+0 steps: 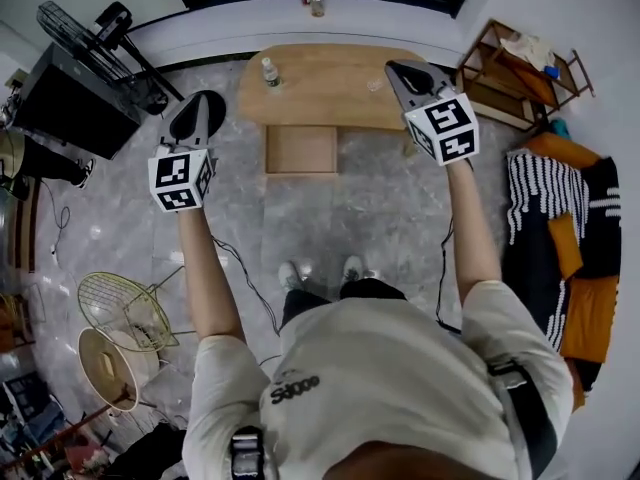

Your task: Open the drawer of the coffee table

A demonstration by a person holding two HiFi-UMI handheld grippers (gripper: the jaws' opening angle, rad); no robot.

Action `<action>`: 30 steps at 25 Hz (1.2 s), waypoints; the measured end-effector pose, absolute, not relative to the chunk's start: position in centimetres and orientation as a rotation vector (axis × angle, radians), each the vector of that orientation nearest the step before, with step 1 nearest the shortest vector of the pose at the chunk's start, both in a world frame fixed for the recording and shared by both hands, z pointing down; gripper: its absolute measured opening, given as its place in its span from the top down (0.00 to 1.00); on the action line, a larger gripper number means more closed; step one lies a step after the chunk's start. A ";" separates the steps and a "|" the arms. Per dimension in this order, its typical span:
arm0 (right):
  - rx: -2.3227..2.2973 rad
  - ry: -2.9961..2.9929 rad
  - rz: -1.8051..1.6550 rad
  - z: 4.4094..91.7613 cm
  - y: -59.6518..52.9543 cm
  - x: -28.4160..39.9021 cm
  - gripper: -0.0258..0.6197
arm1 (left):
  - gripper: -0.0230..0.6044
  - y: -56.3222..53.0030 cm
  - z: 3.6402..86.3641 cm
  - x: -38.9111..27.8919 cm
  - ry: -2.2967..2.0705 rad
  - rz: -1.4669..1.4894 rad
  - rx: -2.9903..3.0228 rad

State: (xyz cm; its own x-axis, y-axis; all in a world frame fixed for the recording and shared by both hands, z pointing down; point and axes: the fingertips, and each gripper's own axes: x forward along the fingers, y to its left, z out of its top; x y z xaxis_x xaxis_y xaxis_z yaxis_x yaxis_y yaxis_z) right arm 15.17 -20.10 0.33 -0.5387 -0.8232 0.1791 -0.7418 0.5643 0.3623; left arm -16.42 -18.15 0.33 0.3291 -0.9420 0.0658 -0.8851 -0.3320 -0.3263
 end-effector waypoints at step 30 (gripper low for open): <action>1.419 -2.477 -0.492 -4.4 -1.8 1.7 0.95 | 0.93 -1.3 -3.5 -24.0 1.367 -0.354 -2.380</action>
